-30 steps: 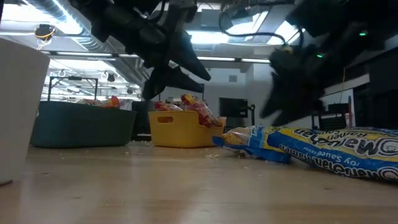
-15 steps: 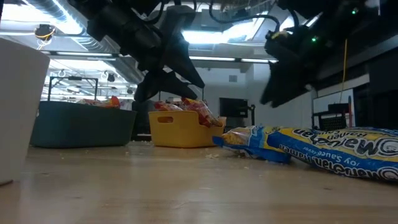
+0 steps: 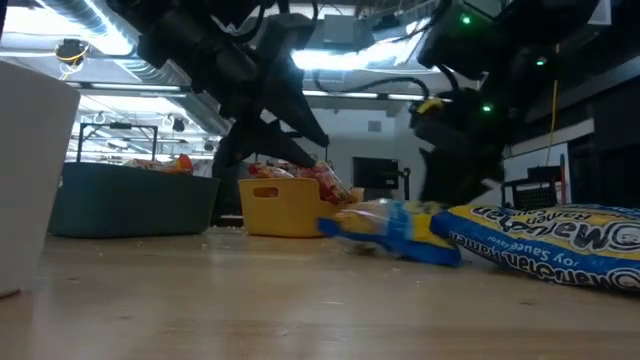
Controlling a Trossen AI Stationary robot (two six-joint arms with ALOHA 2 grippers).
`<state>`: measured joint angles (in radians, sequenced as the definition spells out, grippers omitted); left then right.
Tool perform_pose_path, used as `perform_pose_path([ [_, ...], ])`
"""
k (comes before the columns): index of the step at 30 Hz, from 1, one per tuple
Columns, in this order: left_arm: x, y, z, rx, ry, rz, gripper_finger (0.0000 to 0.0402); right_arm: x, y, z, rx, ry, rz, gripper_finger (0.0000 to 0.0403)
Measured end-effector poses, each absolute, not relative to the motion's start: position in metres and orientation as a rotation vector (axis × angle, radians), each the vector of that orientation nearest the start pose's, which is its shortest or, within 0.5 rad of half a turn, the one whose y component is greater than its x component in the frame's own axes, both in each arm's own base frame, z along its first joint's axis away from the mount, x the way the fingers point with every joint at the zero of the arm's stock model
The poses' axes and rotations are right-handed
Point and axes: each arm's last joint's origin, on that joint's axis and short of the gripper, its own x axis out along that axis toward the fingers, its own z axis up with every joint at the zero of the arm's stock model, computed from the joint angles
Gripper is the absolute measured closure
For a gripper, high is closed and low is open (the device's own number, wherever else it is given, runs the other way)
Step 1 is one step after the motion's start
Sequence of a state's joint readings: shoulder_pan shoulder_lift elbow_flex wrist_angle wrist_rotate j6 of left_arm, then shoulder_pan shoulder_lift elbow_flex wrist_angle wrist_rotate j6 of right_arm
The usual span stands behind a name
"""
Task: Sort Maruchan noodles
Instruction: Put the top blue noodle pack into the white bin
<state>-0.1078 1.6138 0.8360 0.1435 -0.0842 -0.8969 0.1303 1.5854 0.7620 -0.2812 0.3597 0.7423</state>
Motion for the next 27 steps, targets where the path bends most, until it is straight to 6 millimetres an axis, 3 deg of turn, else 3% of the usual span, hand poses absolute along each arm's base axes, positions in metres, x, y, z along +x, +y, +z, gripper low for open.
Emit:
perform_pose_path([
  [6, 0.325, -0.033, 0.177, -0.796, 0.609, 0.258, 0.0238, 0.297, 0.031, 0.144, 0.423, 0.849, -0.451, 0.0162],
  [12, 0.328, -0.034, 0.168, -0.798, 0.641, 0.25, 0.0222, 0.303, 0.03, 0.176, 0.407, 0.744, -0.456, 0.0162],
  [18, 0.337, -0.033, 0.151, -0.793, 0.633, 0.262, 0.0214, 0.291, 0.029, 0.207, 0.405, 0.727, -0.46, 0.0162],
  [27, 0.347, -0.02, 0.123, -0.821, 0.63, 0.317, 0.0191, 0.276, 0.026, 0.234, 0.437, 0.663, -0.448, 0.0162],
])
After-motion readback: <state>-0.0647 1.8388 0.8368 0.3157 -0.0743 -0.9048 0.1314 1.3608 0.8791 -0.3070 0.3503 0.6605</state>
